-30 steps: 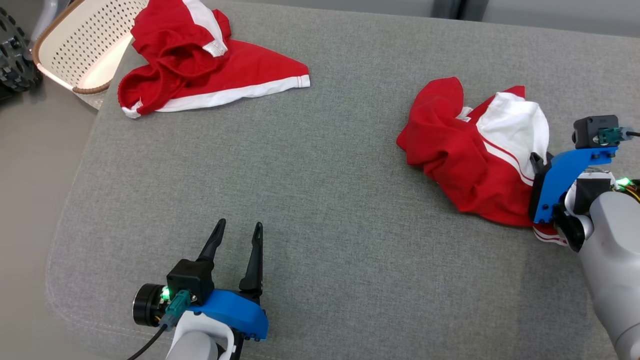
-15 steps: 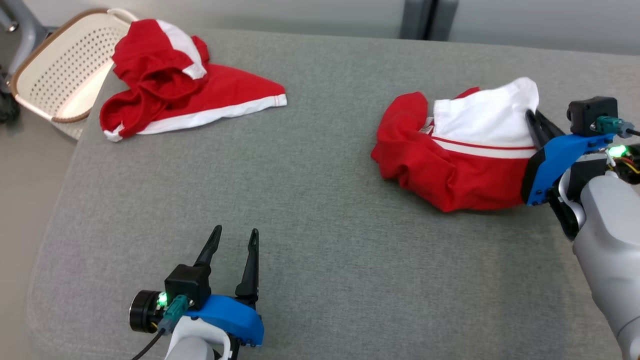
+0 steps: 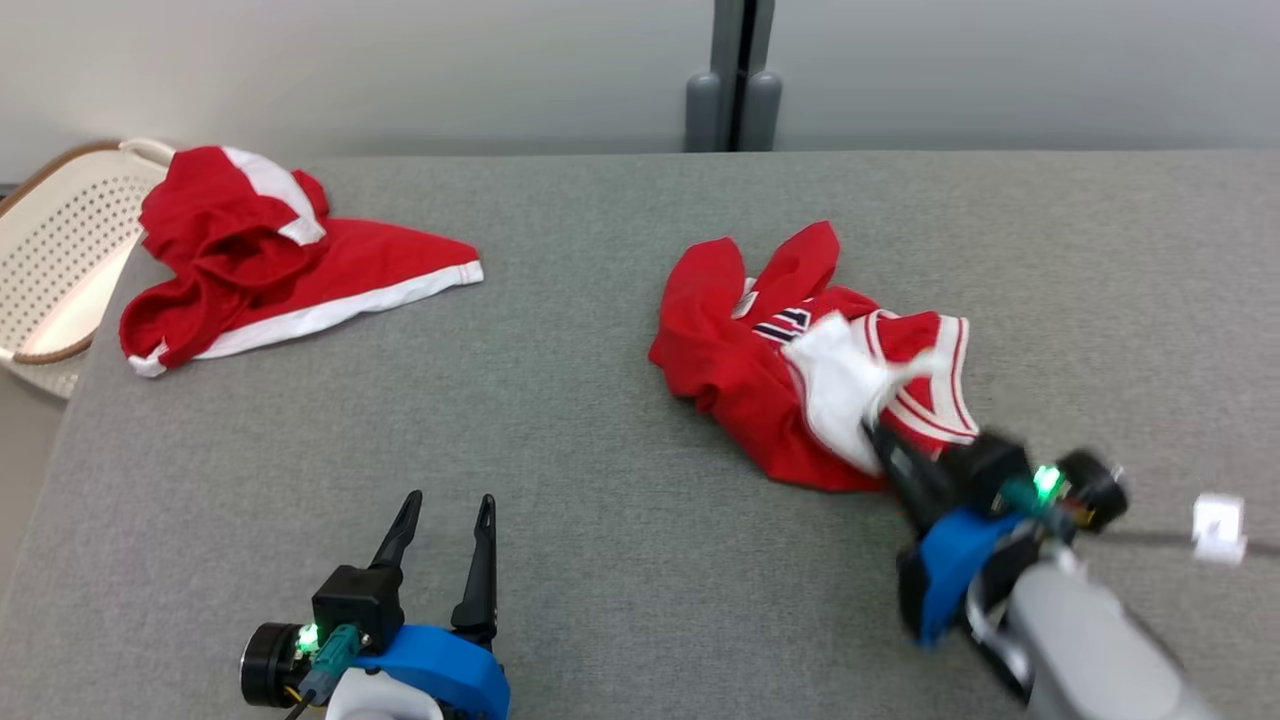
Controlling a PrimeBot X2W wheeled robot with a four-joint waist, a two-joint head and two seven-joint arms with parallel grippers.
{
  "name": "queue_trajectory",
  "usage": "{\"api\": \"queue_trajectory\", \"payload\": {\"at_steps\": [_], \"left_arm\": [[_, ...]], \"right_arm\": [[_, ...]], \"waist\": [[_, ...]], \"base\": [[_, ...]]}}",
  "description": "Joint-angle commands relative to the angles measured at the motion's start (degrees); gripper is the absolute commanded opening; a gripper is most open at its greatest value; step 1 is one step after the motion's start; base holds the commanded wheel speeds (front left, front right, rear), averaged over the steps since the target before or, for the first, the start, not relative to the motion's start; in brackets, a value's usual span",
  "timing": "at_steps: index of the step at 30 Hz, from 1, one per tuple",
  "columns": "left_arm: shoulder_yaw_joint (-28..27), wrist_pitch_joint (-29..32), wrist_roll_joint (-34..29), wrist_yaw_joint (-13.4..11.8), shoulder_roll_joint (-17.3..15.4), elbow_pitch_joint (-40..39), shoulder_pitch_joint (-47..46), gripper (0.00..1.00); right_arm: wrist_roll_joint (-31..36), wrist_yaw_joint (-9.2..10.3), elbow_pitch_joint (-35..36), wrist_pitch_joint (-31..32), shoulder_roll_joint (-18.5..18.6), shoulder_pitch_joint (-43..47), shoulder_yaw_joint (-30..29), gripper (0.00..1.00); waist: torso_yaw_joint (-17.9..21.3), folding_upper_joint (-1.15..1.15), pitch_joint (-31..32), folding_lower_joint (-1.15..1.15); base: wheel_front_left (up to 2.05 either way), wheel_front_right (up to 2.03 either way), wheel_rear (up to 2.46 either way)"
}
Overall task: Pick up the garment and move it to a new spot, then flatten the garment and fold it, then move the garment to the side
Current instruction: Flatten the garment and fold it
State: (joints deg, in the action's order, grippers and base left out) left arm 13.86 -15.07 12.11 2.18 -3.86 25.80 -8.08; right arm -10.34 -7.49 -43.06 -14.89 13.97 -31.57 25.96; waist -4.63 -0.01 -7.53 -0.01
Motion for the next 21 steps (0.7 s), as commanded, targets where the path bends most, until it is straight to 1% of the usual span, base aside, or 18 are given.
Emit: {"api": "queue_trajectory", "payload": {"at_steps": [1,4,7,12,15,16,17,19,21], "left_arm": [[-0.22,-0.17,0.05,-0.04,-0.37,-0.22,0.51,1.0],[-0.46,-0.16,0.1,-0.09,-0.55,-0.41,0.97,1.0],[-0.58,-0.16,0.14,-0.17,-0.6,-0.47,1.57,1.0],[-0.41,-0.17,0.24,-0.06,-0.56,-0.22,2.1,1.0],[-0.32,-0.16,0.37,-0.12,-0.47,-0.05,2.7,1.0],[-0.23,-0.16,0.35,-0.12,-0.43,0.04,2.91,1.0],[-0.12,-0.16,0.29,-0.1,-0.39,0.13,3.06,1.0],[0.06,-0.17,0.38,-0.04,-0.3,0.3,3.16,1.0],[0.2,-0.16,0.43,0.02,-0.26,0.44,3.45,1.0]], "right_arm": [[-0.23,-0.01,2.51,-0.27,-0.57,4.54,0.84,0.0],[1.41,-0.01,6.79,0.15,-0.55,10.81,2.49,0.0],[5.65,-0.01,10.04,1.17,0.25,15.89,3.58,0.0],[9.95,-0.01,13.76,3.0,-0.05,22.04,2.3,0.0],[9.78,-0.01,14.35,4.91,-1.04,25.11,1.34,0.0],[9.58,-0.01,14.46,5.46,-1.15,25.77,0.86,0.09],[9.18,-0.01,14.67,5.73,-1.35,26.4,0.4,0.31],[8.45,-0.01,15.27,5.88,-1.84,27.79,-1.03,1.0],[7.48,-0.01,16.21,5.79,-2.09,29.11,-2.49,1.0]], "waist": [[1.38,0.01,1.22,0.01],[2.5,0.01,1.95,0.01],[3.43,0.01,2.68,0.01],[4.38,0.01,3.74,0.01],[4.71,0.01,4.44,0.01],[4.76,0.01,4.68,0.01],[4.78,0.01,4.96,0.01],[4.76,0.01,5.57,0.01],[4.67,0.01,6.12,0.01]], "base": [[0.0,0.0,0.0],[0.0,0.0,0.0],[0.0,0.0,0.0],[0.0,0.0,0.0],[0.0,0.0,0.0],[0.0,0.0,0.0],[0.0,0.0,0.0],[0.0,0.0,0.0],[0.0,0.0,0.0]]}}
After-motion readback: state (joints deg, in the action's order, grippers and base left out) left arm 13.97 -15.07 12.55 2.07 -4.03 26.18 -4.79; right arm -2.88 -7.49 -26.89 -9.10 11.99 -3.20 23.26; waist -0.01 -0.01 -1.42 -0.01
